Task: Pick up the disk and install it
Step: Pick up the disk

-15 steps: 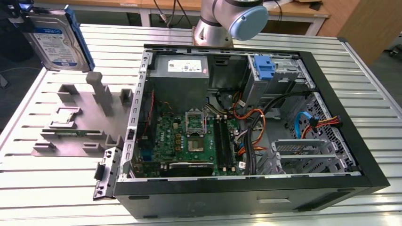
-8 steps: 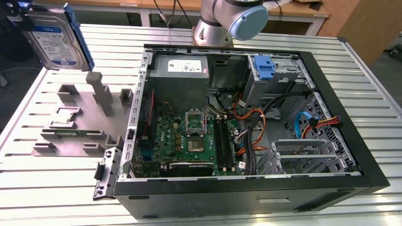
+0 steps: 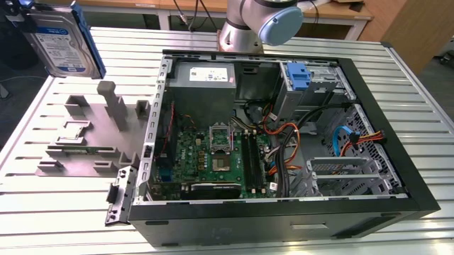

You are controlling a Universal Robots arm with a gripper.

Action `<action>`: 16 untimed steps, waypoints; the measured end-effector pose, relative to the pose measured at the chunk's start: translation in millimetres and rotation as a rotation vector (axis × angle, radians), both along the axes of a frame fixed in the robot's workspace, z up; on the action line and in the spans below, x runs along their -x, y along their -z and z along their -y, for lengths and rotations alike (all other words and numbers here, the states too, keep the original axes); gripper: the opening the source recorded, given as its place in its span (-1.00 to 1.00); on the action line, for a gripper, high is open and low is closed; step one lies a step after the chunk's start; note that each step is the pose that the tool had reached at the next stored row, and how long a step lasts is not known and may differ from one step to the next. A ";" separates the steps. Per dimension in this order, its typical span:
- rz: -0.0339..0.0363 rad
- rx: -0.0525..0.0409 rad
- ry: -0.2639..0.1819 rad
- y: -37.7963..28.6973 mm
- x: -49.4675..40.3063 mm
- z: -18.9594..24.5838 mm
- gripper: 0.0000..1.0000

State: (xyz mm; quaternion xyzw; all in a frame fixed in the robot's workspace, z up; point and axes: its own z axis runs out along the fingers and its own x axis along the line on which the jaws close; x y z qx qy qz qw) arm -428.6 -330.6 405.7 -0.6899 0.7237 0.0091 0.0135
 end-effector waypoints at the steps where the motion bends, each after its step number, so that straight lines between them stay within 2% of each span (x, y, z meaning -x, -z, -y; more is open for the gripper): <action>1: 0.0001 0.0000 0.000 -0.4 0.0 0.0 -0.26; 8: -0.0001 0.0000 0.000 -5.1 0.0 0.0 -0.26; 16: 0.0004 0.0001 0.000 -6.0 0.2 0.0 -0.26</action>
